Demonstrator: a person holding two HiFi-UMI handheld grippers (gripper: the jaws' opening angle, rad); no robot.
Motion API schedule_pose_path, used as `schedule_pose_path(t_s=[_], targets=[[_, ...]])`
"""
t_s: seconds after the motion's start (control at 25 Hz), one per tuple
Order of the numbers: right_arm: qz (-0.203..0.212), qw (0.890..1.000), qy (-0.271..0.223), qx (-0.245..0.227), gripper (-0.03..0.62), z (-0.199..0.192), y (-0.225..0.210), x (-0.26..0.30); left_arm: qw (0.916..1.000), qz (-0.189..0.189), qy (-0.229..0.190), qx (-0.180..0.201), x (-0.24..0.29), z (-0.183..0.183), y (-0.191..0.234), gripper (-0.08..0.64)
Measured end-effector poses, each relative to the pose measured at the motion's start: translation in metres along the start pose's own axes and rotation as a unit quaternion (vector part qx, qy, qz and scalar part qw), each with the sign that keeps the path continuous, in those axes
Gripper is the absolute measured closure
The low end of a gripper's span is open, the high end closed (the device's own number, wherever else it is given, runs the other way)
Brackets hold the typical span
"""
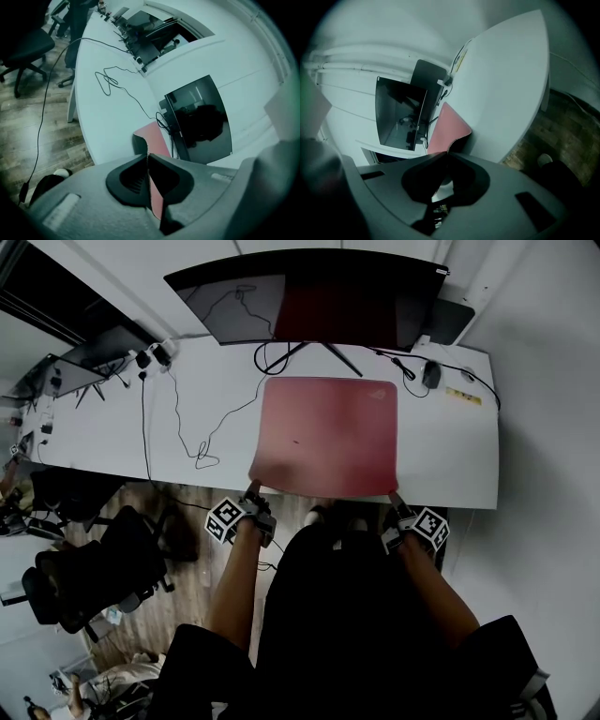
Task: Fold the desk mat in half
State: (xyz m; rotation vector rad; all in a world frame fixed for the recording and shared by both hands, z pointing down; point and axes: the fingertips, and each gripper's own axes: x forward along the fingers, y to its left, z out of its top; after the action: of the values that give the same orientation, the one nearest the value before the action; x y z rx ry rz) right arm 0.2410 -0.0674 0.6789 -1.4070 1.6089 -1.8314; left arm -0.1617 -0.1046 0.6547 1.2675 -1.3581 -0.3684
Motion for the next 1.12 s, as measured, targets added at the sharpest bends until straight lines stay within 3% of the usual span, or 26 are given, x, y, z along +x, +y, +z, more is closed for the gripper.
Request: schedule_pose_path(t_s=[0.52, 0.8, 1.12], targets=[[0.042, 0.999, 0.033, -0.005, 0.578, 0.022, 0.025, 0.010, 0.9981, -0.017, -0.058, -0.008, 0.004, 0.015, -0.027, 0.529], [0.050, 0.998, 0.043, -0.003, 0.580, 0.029, 0.034, 0.012, 0.9982, -0.020, -0.056, 0.008, 0.011, 0.021, -0.040, 0.529], [0.065, 0.998, 0.017, 0.003, 0.578, 0.050, 0.053, 0.028, 0.9979, -0.047, -0.044, 0.005, 0.032, 0.036, -0.056, 0.529]])
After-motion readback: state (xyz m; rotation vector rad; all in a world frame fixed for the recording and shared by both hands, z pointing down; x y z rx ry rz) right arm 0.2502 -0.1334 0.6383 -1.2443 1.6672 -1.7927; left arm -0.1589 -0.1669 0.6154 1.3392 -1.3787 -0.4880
